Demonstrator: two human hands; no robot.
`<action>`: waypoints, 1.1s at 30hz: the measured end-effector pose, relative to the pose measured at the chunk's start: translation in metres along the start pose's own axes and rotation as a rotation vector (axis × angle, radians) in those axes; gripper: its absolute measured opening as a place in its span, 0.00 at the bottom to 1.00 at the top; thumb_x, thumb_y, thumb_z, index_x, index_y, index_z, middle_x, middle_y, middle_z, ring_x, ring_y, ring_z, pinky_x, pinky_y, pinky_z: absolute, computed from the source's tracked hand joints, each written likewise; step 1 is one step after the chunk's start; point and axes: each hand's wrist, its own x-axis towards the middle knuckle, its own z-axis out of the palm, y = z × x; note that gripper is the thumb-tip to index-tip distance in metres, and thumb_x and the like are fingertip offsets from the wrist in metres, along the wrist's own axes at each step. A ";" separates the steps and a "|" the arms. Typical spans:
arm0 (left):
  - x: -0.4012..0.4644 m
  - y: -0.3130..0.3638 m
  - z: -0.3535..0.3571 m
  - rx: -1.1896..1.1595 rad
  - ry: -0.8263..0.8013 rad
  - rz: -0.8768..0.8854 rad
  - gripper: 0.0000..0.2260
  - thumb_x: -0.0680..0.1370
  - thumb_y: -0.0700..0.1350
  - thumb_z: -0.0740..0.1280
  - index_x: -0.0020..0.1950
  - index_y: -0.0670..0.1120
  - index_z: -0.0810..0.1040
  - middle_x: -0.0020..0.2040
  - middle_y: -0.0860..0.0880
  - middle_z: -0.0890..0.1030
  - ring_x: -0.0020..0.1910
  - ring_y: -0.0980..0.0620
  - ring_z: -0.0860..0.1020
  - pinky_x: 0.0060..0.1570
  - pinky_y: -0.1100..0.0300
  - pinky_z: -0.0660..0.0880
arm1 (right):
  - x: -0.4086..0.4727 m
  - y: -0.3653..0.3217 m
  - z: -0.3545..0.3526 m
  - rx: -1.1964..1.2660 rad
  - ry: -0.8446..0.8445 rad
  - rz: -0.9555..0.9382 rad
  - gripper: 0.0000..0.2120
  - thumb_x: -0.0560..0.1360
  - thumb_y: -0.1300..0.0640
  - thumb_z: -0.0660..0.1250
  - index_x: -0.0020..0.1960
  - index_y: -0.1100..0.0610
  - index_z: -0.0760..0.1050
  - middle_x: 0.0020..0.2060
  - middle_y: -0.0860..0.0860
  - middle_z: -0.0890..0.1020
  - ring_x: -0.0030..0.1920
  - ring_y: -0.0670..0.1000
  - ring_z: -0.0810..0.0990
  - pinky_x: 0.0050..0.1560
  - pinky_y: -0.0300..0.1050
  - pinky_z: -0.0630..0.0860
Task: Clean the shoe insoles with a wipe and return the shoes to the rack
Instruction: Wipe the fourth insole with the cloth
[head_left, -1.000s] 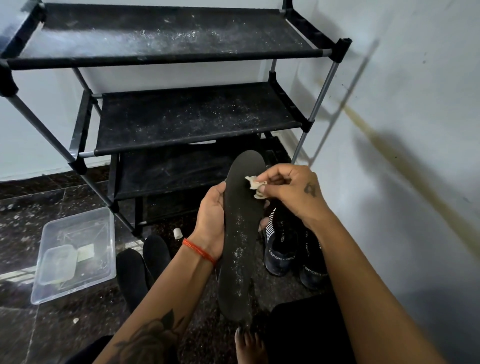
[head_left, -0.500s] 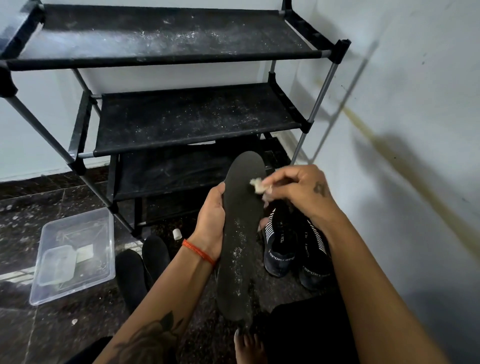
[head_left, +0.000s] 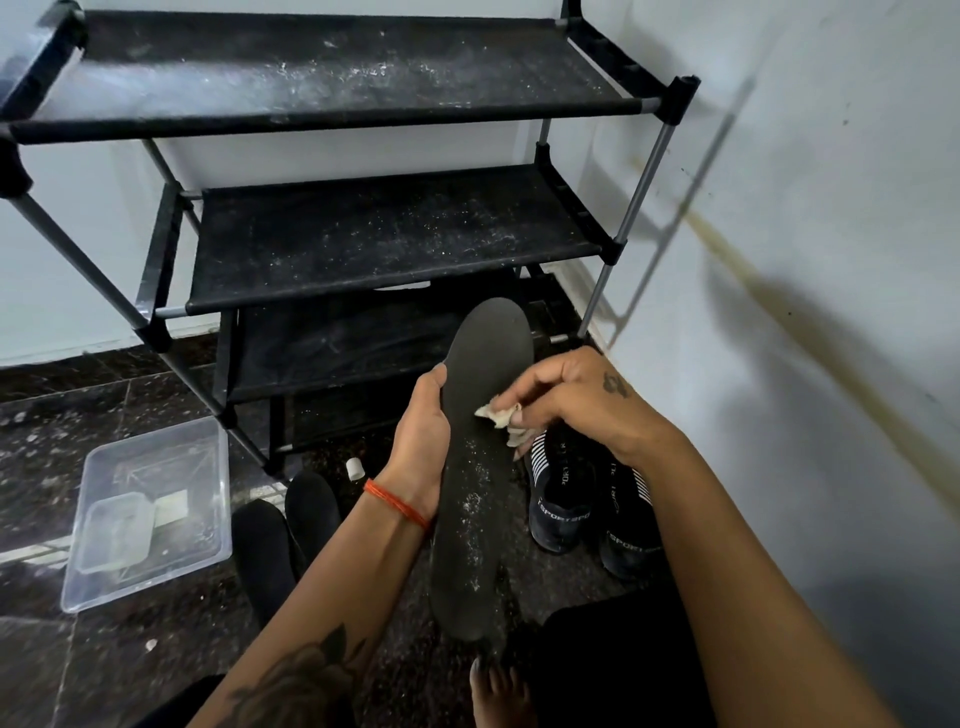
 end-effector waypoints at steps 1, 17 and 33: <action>-0.001 0.000 0.001 -0.015 -0.009 -0.013 0.22 0.78 0.55 0.58 0.63 0.42 0.77 0.53 0.43 0.82 0.49 0.45 0.79 0.59 0.46 0.73 | 0.000 -0.001 0.000 0.061 0.013 -0.018 0.11 0.66 0.75 0.68 0.40 0.61 0.83 0.37 0.59 0.84 0.36 0.57 0.84 0.38 0.43 0.81; 0.001 -0.002 0.000 0.019 -0.016 -0.019 0.21 0.79 0.56 0.57 0.61 0.43 0.79 0.49 0.41 0.83 0.47 0.43 0.80 0.58 0.42 0.75 | 0.009 0.008 0.013 -0.185 0.071 -0.115 0.10 0.70 0.70 0.69 0.42 0.57 0.83 0.39 0.56 0.84 0.36 0.51 0.83 0.30 0.40 0.80; -0.009 0.003 0.007 0.028 0.032 0.000 0.21 0.78 0.56 0.57 0.58 0.43 0.80 0.52 0.40 0.82 0.49 0.43 0.80 0.57 0.45 0.75 | 0.013 0.012 0.023 -0.200 0.171 -0.109 0.08 0.71 0.67 0.70 0.47 0.57 0.83 0.34 0.50 0.81 0.35 0.46 0.82 0.27 0.38 0.78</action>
